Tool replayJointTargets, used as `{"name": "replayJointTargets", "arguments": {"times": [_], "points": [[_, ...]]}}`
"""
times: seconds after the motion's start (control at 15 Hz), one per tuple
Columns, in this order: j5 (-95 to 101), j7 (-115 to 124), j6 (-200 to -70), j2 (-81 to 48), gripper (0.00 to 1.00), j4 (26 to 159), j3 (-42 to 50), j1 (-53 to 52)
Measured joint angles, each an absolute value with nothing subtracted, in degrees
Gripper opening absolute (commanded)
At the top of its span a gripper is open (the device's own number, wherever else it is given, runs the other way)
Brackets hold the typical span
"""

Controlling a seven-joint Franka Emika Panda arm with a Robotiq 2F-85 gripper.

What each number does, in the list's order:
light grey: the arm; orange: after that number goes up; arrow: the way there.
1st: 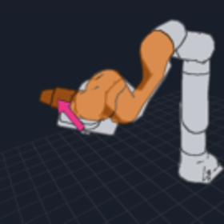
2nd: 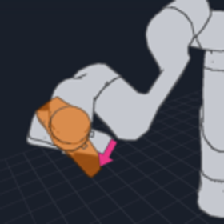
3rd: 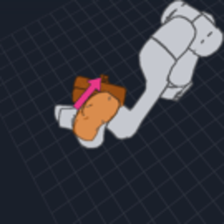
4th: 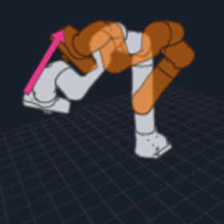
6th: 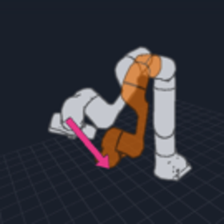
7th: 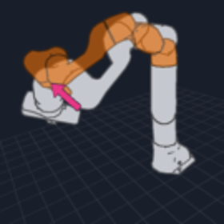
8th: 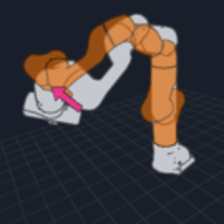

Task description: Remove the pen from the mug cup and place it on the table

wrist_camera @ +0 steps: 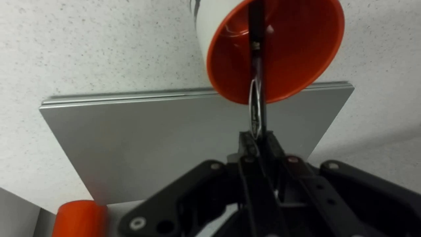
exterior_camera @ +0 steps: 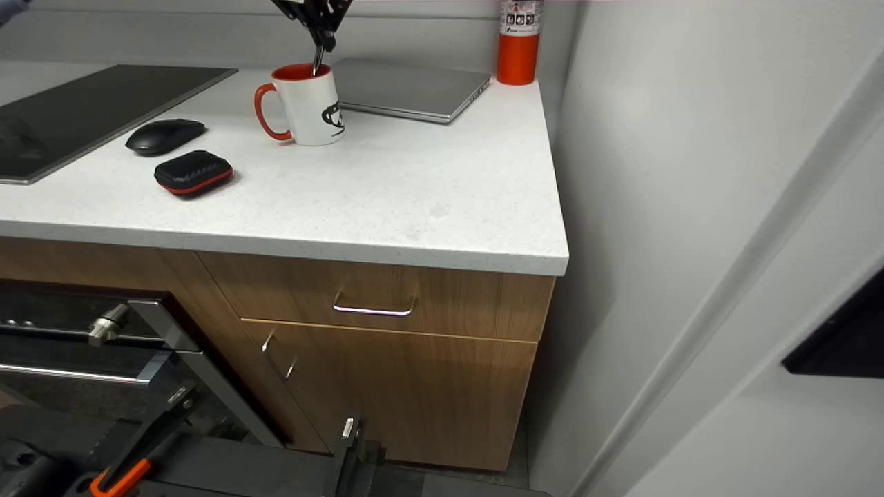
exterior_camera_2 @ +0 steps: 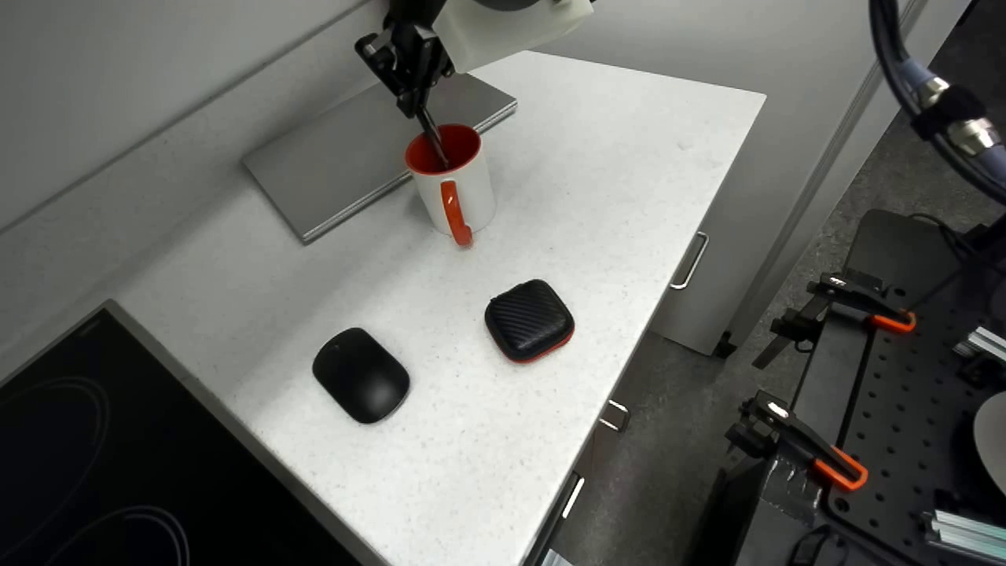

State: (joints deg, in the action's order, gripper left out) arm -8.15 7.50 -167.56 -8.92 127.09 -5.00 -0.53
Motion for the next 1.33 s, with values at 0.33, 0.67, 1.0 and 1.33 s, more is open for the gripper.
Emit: {"name": "replayJointTargets", "arguments": {"times": [0.33,0.67,1.0,1.33], "points": [[-3.2,8.6,-167.4,-2.4,0.03,128.1,-3.8,-0.7],[6.8,13.0,-160.4,5.3,0.03,129.2,-3.1,0.2],[21.7,20.1,-145.6,7.9,0.03,129.5,-3.3,3.5],[27.7,24.8,-142.7,1.8,0.03,130.4,-1.7,5.1]]}}
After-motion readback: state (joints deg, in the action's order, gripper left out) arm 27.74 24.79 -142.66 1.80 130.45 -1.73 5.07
